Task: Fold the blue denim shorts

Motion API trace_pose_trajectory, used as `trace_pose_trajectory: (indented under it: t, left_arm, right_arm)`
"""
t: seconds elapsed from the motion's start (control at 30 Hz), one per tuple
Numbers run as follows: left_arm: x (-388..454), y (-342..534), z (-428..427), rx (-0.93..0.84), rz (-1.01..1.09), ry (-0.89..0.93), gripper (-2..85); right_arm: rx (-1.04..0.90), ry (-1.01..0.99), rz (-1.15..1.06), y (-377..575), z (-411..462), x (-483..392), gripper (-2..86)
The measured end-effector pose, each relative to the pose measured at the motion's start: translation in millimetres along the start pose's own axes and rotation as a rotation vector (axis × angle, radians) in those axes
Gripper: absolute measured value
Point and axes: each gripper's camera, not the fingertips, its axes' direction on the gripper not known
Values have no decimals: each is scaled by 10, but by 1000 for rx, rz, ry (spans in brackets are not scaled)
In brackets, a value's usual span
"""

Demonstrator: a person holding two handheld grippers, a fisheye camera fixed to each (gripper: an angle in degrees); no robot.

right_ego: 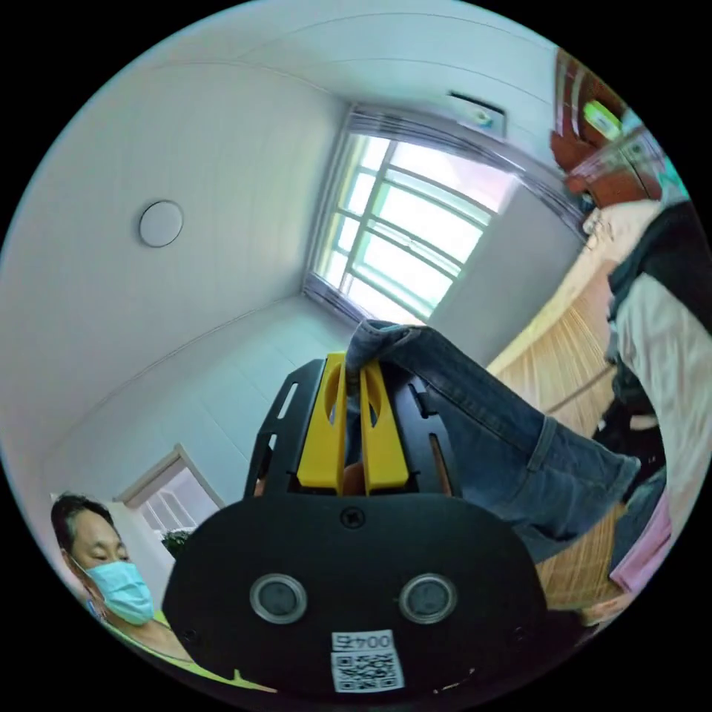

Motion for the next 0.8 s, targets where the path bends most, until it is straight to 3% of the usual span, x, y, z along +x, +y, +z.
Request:
trace_pose_trajectory:
  t: [0.17, 0.37, 0.53, 0.8]
  left_arm:
    - [1119, -1310, -457, 154, 189, 11, 51]
    - [1814, -1818, -930, 227, 305, 7, 50]
    - [1939, -1671, -1121, 186, 274, 112, 51]
    - [1847, -324, -1390, 72, 320, 200, 51]
  right_arm:
    - [96, -54, -234, -655, 91, -1489, 26]
    - [147, -12, -476, -935, -120, -2811, 29]
    - [183, 19, -581, -904, -457, -3291, 30]
    - [201, 26, -600, -324, -1474, -3190, 33]
